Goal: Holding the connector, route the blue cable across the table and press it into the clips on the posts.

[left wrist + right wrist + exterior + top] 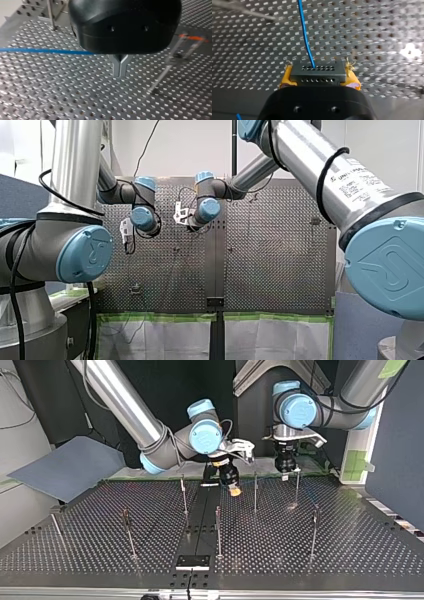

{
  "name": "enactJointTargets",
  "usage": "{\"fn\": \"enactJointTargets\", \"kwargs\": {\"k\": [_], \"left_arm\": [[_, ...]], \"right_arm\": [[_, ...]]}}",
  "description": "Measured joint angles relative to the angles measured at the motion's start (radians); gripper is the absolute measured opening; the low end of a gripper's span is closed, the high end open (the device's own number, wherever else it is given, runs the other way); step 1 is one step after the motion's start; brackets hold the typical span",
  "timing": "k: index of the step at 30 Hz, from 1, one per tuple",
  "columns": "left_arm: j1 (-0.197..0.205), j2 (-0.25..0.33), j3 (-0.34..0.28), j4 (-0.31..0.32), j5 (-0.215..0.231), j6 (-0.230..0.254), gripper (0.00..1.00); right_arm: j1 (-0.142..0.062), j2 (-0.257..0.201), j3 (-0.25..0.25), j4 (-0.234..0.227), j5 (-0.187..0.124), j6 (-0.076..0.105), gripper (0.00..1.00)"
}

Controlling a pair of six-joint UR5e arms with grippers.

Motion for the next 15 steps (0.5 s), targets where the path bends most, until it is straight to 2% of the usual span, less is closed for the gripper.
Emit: {"fn": "enactJointTargets", "kwargs": {"k": [10, 15], "left_arm": [[-0.004, -0.074, -0.026, 0.059, 0.004, -0.001, 0.0], [0.002, -0.099, -0.026, 0.079, 0.009, -0.005, 0.0]], "right_arm": [[0.005, 0.0, 0.099, -0.004, 0.003, -0.016, 0.0], [0.003, 0.0, 0.123, -0.006, 0.0, -0.017, 0.0]]}}
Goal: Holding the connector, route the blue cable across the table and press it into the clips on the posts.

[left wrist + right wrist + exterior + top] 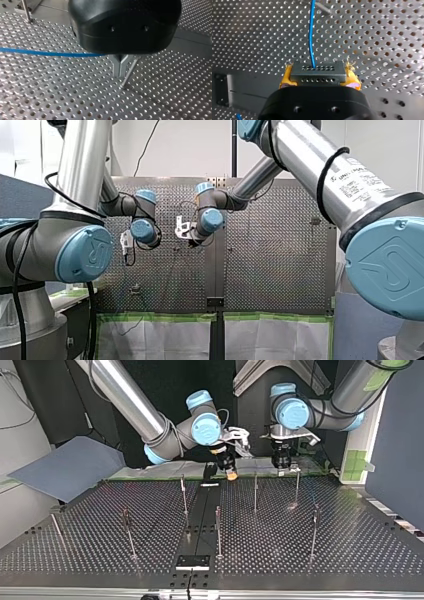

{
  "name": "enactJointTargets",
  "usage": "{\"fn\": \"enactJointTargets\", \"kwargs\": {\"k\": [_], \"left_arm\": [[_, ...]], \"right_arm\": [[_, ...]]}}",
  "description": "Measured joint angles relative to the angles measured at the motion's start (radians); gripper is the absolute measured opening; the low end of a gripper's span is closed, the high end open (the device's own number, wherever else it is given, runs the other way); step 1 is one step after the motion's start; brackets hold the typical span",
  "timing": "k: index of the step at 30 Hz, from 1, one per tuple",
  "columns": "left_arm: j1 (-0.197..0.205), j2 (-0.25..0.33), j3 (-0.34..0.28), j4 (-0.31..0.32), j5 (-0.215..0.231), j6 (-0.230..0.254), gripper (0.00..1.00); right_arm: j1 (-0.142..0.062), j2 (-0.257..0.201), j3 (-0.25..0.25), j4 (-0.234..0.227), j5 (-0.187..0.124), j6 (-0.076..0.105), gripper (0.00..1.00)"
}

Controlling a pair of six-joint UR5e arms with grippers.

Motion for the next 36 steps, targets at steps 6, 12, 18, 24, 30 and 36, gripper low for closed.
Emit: {"fn": "enactJointTargets", "kwargs": {"k": [6, 12, 18, 24, 30, 36], "left_arm": [[0.0, -0.058, 0.0, 0.036, 0.005, 0.002, 0.0], [0.004, -0.103, 0.001, 0.067, 0.021, -0.001, 0.0], [0.008, -0.109, 0.006, 0.088, 0.049, -0.002, 0.0], [0.011, -0.134, 0.034, 0.092, 0.07, -0.005, 0.0], [0.013, -0.189, 0.081, 0.099, 0.073, -0.011, 0.0], [0.026, -0.205, 0.132, 0.099, 0.095, -0.025, 0.0]], "right_arm": [[-0.003, 0.002, 0.005, -0.004, -0.002, 0.004, 0.0], [-0.011, 0.016, 0.005, -0.013, -0.014, 0.012, 0.0], [-0.018, 0.04, 0.005, -0.017, -0.019, 0.013, 0.0], [-0.032, 0.044, 0.005, -0.045, -0.022, 0.021, 0.0], [-0.046, 0.046, 0.005, -0.079, -0.036, 0.031, 0.0], [-0.062, 0.047, 0.005, -0.12, -0.068, 0.053, 0.0]]}}
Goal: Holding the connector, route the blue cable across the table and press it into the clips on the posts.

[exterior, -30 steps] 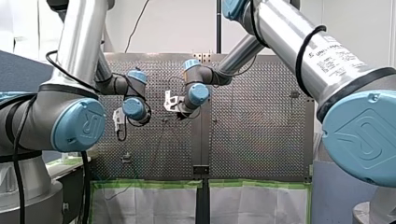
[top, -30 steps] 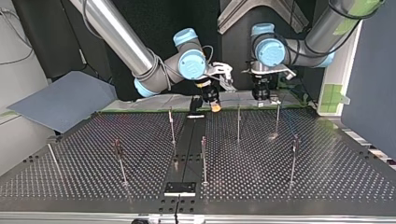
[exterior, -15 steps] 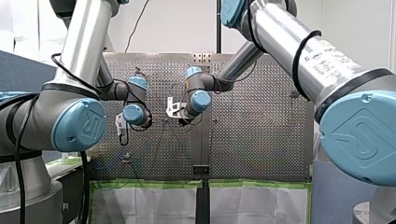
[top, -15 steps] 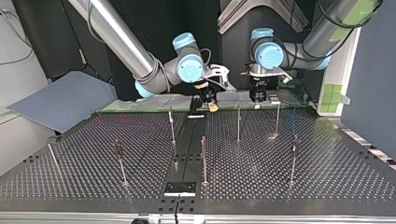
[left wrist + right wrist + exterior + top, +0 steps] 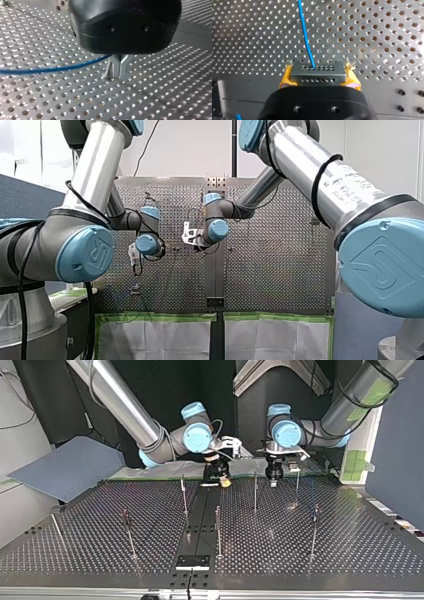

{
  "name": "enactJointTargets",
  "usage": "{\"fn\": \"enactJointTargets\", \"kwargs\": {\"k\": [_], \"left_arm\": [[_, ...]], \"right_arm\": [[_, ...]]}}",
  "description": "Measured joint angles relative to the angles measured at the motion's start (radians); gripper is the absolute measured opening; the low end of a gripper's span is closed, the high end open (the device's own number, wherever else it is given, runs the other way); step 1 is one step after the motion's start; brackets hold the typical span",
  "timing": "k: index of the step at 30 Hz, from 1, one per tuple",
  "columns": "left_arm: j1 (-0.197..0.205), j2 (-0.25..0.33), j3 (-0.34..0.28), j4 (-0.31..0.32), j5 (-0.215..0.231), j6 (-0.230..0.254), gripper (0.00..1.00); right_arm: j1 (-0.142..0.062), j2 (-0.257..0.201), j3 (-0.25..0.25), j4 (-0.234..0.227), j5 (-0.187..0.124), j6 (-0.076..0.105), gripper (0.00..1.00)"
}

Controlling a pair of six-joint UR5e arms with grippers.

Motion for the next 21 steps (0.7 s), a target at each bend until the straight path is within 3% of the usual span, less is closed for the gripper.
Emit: {"fn": "enactJointTargets", "kwargs": {"k": [9, 21], "left_arm": [[0.032, -0.064, 0.066, -0.022, 0.061, -0.008, 0.0], [0.04, -0.073, 0.117, -0.025, 0.074, -0.022, 0.0]], "right_arm": [[-0.03, 0.002, 0.0, -0.01, -0.011, 0.008, 0.0], [-0.064, 0.002, 0.0, -0.011, -0.011, 0.008, 0.0]]}}
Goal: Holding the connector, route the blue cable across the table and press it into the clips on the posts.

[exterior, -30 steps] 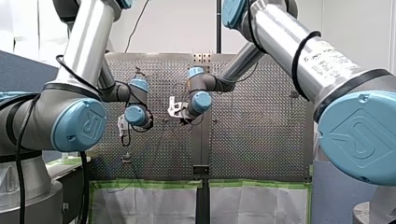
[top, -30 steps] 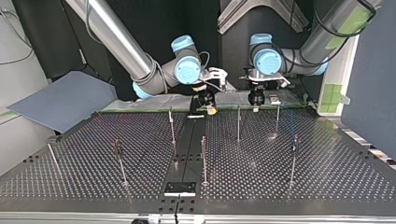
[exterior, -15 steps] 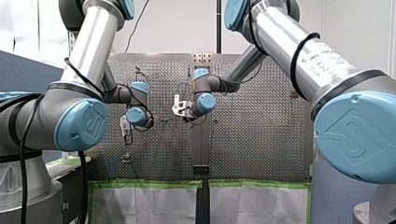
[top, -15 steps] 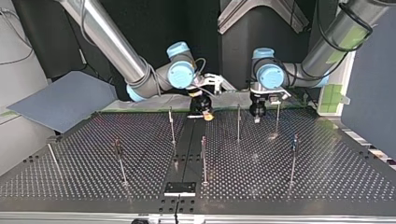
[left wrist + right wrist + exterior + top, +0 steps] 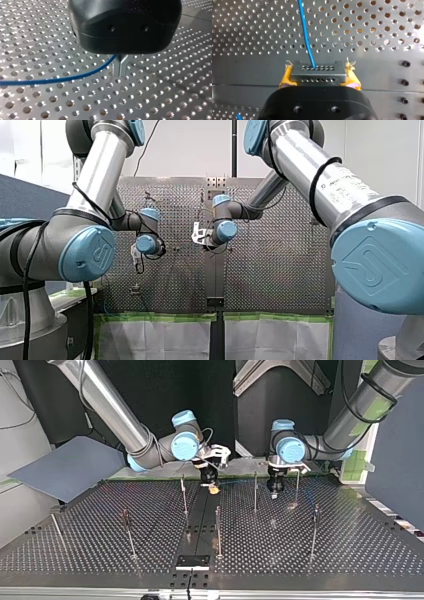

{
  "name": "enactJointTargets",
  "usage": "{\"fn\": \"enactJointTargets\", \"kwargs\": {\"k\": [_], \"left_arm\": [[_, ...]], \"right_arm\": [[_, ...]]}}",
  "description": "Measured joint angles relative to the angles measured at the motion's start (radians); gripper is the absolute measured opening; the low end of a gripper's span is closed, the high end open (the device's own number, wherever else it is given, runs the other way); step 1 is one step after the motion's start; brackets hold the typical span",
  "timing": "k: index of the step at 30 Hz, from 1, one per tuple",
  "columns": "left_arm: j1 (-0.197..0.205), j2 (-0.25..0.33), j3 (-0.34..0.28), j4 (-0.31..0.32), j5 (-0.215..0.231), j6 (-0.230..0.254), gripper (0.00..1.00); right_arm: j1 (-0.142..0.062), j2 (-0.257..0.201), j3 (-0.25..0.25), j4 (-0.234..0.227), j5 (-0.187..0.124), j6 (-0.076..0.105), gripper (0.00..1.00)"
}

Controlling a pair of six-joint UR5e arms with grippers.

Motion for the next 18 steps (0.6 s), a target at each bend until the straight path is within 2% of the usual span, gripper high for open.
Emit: {"fn": "enactJointTargets", "kwargs": {"k": [3, 5, 6, 7, 8, 9, 11, 12, 14, 15, 16, 17, 18], "left_arm": [[0.003, 0.0, 0.008, -0.002, 0.0, -0.002, 0.05], [0.004, 0.0, 0.011, -0.003, -0.001, -0.003, 0.2], [0.004, 0.0, 0.011, -0.003, -0.001, -0.003, 0.2], [0.004, 0.0, 0.011, -0.003, -0.001, -0.003, 0.25], [0.005, 0.0, 0.012, -0.003, -0.002, -0.003, 0.34], [0.005, 0.0, 0.012, -0.004, -0.002, -0.003, 0.34], [0.005, 0.0, 0.012, -0.004, -0.002, -0.003, 0.48], [0.005, 0.0, 0.012, -0.005, -0.002, -0.002, 0.48], [0.005, 0.0, 0.012, -0.013, -0.002, -0.002, 0.6], [0.005, 0.0, 0.012, -0.018, -0.002, -0.002, 0.6], [0.005, 0.0, 0.012, -0.022, 0.0, -0.002, 0.67], [0.005, 0.0, 0.012, -0.029, 0.005, -0.002, 0.83], [0.006, 0.0, 0.012, -0.035, 0.009, -0.003, 0.83]], "right_arm": [[-0.007, 0.0, 0.0, -0.001, 0.0, 0.0, 0.0], [-0.011, 0.0, 0.0, -0.001, 0.0, -0.001, 0.0], [-0.012, 0.001, 0.0, -0.001, 0.0, -0.001, 0.0], [-0.014, 0.001, 0.0, -0.002, 0.0, -0.002, 0.0], [-0.014, 0.001, 0.0, -0.002, 0.0, -0.002, 0.0], [-0.015, 0.001, 0.0, -0.002, 0.0, -0.002, 0.0], [-0.016, 0.001, 0.0, -0.002, 0.0, -0.003, 0.0], [-0.018, 0.001, 0.0, -0.003, -0.001, -0.003, 0.0], [-0.022, 0.001, 0.0, -0.005, -0.005, -0.004, 0.0], [-0.024, 0.001, 0.0, -0.005, -0.008, -0.004, 0.0], [-0.026, 0.001, 0.0, -0.006, -0.011, -0.004, 0.0], [-0.027, 0.001, 0.0, -0.006, -0.013, -0.004, 0.0], [-0.028, 0.001, 0.0, -0.006, -0.015, -0.004, 0.0]]}}
